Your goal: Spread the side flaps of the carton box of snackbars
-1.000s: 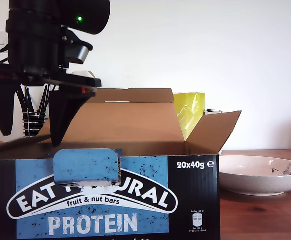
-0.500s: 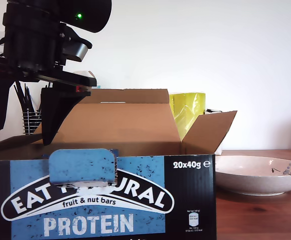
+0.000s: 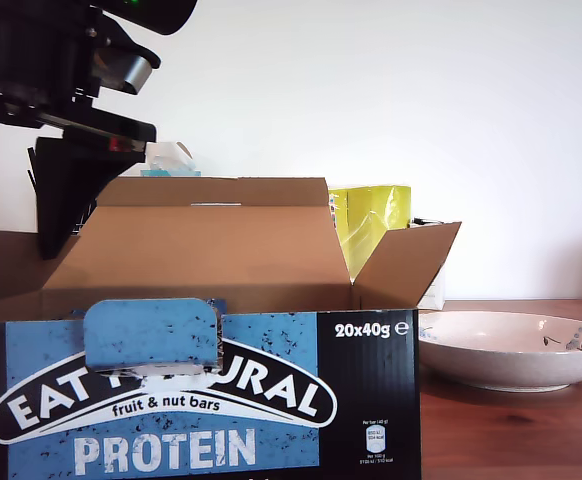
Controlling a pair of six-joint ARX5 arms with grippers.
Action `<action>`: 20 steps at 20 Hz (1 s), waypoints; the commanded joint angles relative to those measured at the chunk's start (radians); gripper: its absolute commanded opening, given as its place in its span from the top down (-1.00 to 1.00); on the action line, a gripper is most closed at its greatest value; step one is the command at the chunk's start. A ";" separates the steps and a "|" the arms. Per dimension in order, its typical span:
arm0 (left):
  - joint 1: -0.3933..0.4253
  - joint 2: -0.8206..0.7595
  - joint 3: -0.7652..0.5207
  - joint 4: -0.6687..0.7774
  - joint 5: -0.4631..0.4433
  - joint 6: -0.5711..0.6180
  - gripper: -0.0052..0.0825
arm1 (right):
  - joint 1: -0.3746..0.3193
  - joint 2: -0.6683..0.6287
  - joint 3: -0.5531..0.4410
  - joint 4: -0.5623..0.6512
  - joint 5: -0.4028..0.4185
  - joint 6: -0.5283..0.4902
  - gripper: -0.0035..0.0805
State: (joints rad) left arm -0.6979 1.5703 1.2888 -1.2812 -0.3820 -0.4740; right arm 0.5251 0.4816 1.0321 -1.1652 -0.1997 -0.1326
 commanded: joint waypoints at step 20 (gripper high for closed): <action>0.052 -0.002 -0.070 -0.079 -0.088 0.019 -0.77 | 0.001 -0.003 -0.002 -0.007 -0.002 0.001 0.95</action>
State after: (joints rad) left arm -0.6506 1.5692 1.2610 -1.3556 -0.4625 -0.4614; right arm 0.5251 0.4816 1.0321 -1.1755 -0.1997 -0.1326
